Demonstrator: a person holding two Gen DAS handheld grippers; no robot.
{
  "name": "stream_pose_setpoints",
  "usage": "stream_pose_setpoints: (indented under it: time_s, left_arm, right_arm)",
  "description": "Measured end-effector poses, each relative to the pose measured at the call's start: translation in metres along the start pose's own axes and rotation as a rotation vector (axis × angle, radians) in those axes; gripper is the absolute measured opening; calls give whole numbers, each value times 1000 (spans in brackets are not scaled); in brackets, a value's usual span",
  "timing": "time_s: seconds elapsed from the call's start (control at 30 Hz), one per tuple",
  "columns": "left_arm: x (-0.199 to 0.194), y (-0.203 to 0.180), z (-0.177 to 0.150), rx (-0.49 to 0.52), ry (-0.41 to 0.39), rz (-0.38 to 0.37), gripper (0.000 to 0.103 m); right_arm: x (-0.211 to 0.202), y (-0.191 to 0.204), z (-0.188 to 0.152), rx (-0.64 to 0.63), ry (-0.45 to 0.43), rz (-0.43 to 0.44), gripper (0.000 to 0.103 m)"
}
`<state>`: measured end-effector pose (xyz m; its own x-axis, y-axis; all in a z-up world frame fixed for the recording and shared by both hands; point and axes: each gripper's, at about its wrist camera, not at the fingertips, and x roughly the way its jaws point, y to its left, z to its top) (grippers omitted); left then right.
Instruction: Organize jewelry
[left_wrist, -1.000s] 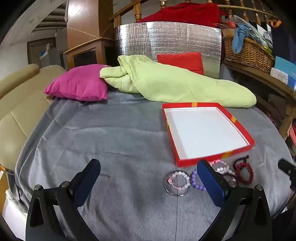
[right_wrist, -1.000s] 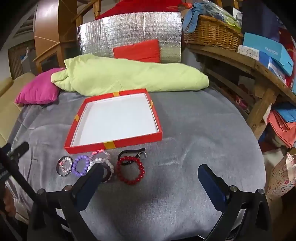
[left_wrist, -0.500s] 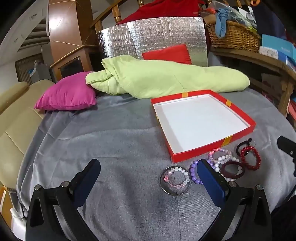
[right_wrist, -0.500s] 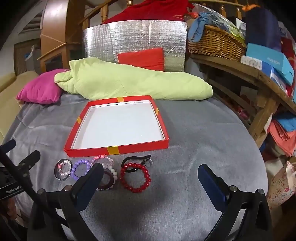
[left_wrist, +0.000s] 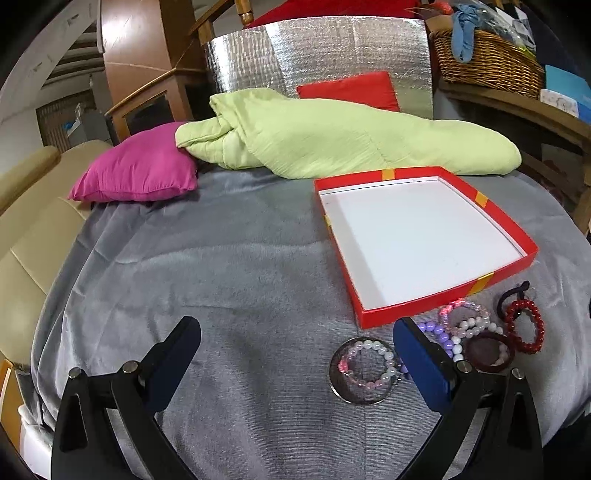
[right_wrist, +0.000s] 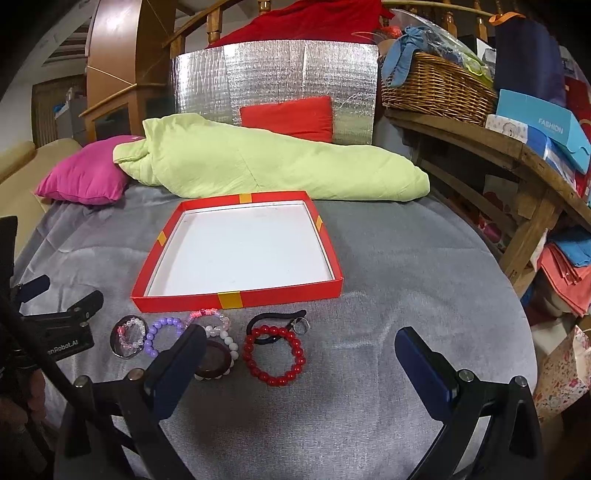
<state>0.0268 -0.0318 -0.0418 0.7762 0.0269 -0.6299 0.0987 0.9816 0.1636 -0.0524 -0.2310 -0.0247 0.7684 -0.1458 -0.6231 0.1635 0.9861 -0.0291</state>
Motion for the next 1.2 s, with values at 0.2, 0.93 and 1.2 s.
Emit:
stream_pose_setpoints:
  time_s: [0.2,0.93,1.2]
  left_arm:
    - [-7,-7,-1,33,-14,-3,103]
    - [-5,16,-12,19,31,-14,103]
    - [-5,20,-17,39,46,-23,103]
  right_arm:
    - [2,1,-1,2,-2,-5,103]
    - [10,-17,-1,38,9,43,103]
    - [15,-17,-3,13,33,69,103]
